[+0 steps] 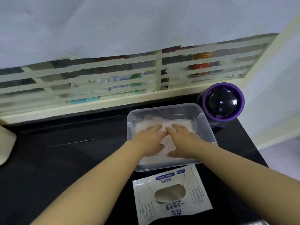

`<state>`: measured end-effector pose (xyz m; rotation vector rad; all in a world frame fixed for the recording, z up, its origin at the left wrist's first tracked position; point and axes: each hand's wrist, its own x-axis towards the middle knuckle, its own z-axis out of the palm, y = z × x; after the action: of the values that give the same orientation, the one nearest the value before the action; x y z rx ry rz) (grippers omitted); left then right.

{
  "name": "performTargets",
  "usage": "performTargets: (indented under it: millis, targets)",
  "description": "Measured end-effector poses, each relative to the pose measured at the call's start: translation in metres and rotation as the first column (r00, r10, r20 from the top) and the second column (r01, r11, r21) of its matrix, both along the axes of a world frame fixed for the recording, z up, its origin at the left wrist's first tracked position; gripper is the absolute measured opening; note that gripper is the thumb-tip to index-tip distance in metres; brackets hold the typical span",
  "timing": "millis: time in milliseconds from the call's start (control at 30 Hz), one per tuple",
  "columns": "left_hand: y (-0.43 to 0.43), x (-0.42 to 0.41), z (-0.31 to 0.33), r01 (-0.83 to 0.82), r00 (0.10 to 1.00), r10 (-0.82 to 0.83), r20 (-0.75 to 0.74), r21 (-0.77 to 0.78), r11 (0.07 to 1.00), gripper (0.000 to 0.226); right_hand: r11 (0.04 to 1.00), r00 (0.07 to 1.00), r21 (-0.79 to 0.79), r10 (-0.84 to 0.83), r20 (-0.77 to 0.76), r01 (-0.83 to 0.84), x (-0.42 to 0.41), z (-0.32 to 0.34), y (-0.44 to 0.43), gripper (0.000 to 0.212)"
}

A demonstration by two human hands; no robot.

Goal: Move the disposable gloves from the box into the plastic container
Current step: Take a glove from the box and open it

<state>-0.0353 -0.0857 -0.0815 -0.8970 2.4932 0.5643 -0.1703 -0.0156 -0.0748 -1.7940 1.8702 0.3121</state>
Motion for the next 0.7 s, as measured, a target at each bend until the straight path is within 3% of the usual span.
performTargets:
  millis: [200, 367, 500, 600, 700]
  targets:
    - [0.002, -0.001, -0.02, 0.013, 0.978, -0.022, 0.209, 0.045, 0.999, 0.086, 0.977, 0.997, 0.212, -0.012, -0.07, 0.027, -0.004, -0.021, -0.012, 0.108]
    - [0.007, -0.002, -0.033, 0.028, 0.946, -0.033, 0.324, 0.019, 0.999, 0.088, 0.971, 0.995, 0.236, -0.009, -0.099, 0.033, -0.009, -0.041, -0.014, 0.112]
    - [-0.001, -0.004, -0.024, -0.023, 0.959, -0.001, 0.284, 0.081, 0.996, 0.088, 0.981, 0.997, 0.185, -0.071, 0.029, 0.064, -0.016, -0.037, -0.014, 0.116]
    - [-0.011, -0.005, 0.003, -0.078, 0.984, 0.054, 0.171, 0.142, 0.987, 0.086, 0.992, 0.98, 0.075, -0.115, 0.163, 0.104, -0.026, -0.013, -0.009, 0.094]
    - [-0.014, 0.0, 0.034, -0.11, 0.994, 0.109, 0.018, 0.137, 0.984, 0.07, 0.979, 0.974, -0.184, -0.04, 0.222, 0.082, -0.024, 0.023, 0.003, 0.054]
